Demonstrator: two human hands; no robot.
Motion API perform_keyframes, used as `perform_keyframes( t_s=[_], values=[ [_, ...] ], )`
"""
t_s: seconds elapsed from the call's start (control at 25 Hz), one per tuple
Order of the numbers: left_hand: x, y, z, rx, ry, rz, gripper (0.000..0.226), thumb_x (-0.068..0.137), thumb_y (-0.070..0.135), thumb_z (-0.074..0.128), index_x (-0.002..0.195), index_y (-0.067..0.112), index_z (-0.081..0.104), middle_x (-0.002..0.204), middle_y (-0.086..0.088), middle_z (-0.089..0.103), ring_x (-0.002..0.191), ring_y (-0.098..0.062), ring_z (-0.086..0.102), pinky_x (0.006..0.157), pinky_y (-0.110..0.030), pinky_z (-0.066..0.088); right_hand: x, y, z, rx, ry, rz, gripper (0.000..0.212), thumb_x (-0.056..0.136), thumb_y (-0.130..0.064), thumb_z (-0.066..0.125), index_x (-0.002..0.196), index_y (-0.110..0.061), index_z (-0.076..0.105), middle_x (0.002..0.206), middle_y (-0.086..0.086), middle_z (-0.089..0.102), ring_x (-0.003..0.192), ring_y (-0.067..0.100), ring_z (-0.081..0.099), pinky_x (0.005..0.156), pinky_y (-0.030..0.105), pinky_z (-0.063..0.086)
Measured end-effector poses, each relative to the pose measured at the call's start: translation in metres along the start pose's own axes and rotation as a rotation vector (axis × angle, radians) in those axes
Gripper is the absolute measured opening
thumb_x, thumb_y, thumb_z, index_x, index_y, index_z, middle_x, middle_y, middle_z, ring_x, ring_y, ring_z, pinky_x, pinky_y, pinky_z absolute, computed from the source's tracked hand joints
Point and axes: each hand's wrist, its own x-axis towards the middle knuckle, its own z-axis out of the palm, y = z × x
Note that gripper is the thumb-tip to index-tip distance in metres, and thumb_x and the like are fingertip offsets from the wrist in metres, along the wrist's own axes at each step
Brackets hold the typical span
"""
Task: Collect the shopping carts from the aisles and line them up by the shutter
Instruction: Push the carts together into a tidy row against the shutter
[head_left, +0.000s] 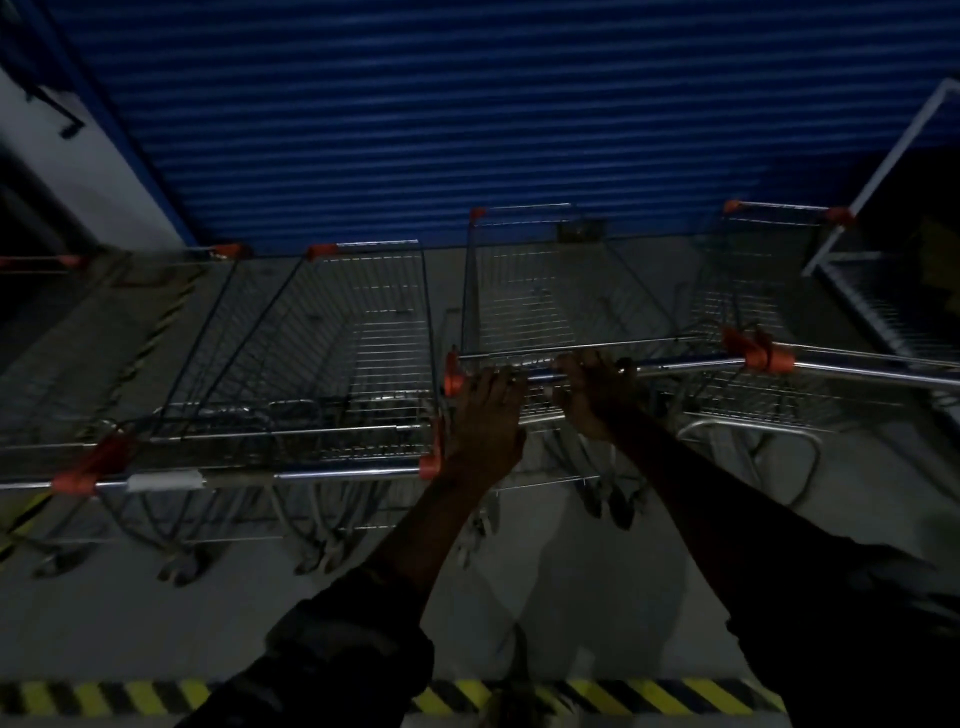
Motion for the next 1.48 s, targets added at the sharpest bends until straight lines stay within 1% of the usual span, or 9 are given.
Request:
perform_keyframes(
  t_s=[0.16,0.28,0.4,0.6,0.68,0.84,0.96,1.16,1.48],
  values=[
    [0.003,0.037,0.012,-0.119,0.046,-0.071,0.076,0.077,0.023,0.072,0.149,0.013,0.048,0.142,-0.015,0.051,0.132,-0.037,0.045,0.111,-0.05,0.035,-0.009,0.036,0.013,-0.037,-0.023,-0.075,0.072,0.092,-0.065,0.025,0.133,-0.018,0.061,0.124,0.014,0.067,0.114,0.04,0.059,0.1,0.058,0.039],
    [0.008,0.063,0.01,-0.12,0.077,-0.104,0.06,0.085,0.036,0.064,0.139,0.011,0.055,0.127,-0.015,0.057,0.116,-0.037,0.055,0.101,-0.05,0.043,-0.023,0.061,0.015,-0.078,0.033,-0.134,0.066,0.093,-0.066,0.031,0.128,-0.021,0.065,0.117,0.011,0.069,0.107,0.04,0.061,0.096,0.055,0.042],
    [0.009,0.075,0.012,-0.01,0.111,-0.162,0.061,0.091,0.056,0.045,0.126,0.011,0.064,0.113,-0.013,0.065,0.103,-0.034,0.06,0.093,-0.048,0.045,-0.032,0.07,0.016,0.049,0.081,-0.169,0.068,0.09,-0.07,0.035,0.122,-0.022,0.07,0.116,0.008,0.072,0.108,0.039,0.062,0.098,0.054,0.042],
    [0.004,0.063,0.012,0.169,0.093,-0.125,0.056,0.091,0.055,0.041,0.111,0.013,0.072,0.1,-0.013,0.068,0.087,-0.037,0.066,0.082,-0.048,0.05,-0.043,0.056,0.02,0.09,0.08,-0.158,0.067,0.088,-0.072,0.034,0.119,-0.025,0.071,0.118,0.004,0.072,0.114,0.036,0.06,0.101,0.049,0.035],
    [0.0,0.063,0.018,0.201,0.107,-0.114,0.052,0.091,0.055,0.045,0.109,0.015,0.072,0.097,-0.012,0.068,0.085,-0.035,0.066,0.079,-0.046,0.051,-0.053,0.056,0.024,0.117,0.138,-0.161,0.062,0.089,-0.069,0.037,0.115,-0.024,0.072,0.113,0.004,0.073,0.111,0.037,0.061,0.098,0.054,0.04],
    [-0.005,0.064,0.022,0.126,0.117,-0.14,0.045,0.076,0.044,0.079,0.11,0.016,0.069,0.096,-0.011,0.069,0.087,-0.035,0.066,0.08,-0.045,0.052,-0.066,0.051,0.022,0.117,0.227,-0.138,0.055,0.089,-0.066,0.041,0.109,-0.026,0.073,0.106,0.003,0.074,0.106,0.037,0.063,0.095,0.055,0.04],
    [-0.002,0.075,0.017,0.06,0.056,-0.175,0.043,0.073,0.043,0.079,0.108,0.019,0.071,0.094,-0.009,0.071,0.086,-0.034,0.067,0.08,-0.044,0.052,-0.068,0.059,0.02,0.109,0.286,-0.15,0.055,0.092,-0.069,0.04,0.11,-0.027,0.071,0.104,0.004,0.074,0.103,0.036,0.065,0.092,0.055,0.043],
    [-0.005,0.086,0.018,0.059,0.097,-0.153,0.041,0.072,0.037,0.083,0.108,0.021,0.072,0.084,-0.007,0.071,0.075,-0.032,0.068,0.073,-0.041,0.053,-0.064,0.081,0.03,0.135,0.254,-0.175,0.078,0.094,-0.078,0.024,0.11,-0.02,0.074,0.101,0.007,0.074,0.1,0.037,0.067,0.091,0.059,0.047],
    [-0.022,0.094,0.0,0.217,0.153,-0.122,0.055,0.072,0.068,0.074,0.116,0.034,0.073,0.077,0.006,0.075,0.065,-0.015,0.071,0.077,-0.038,0.057,-0.08,0.093,0.036,0.208,0.198,-0.223,0.064,0.094,-0.075,0.035,0.114,-0.025,0.068,0.104,0.002,0.072,0.102,0.033,0.064,0.088,0.053,0.049]
  ],
)
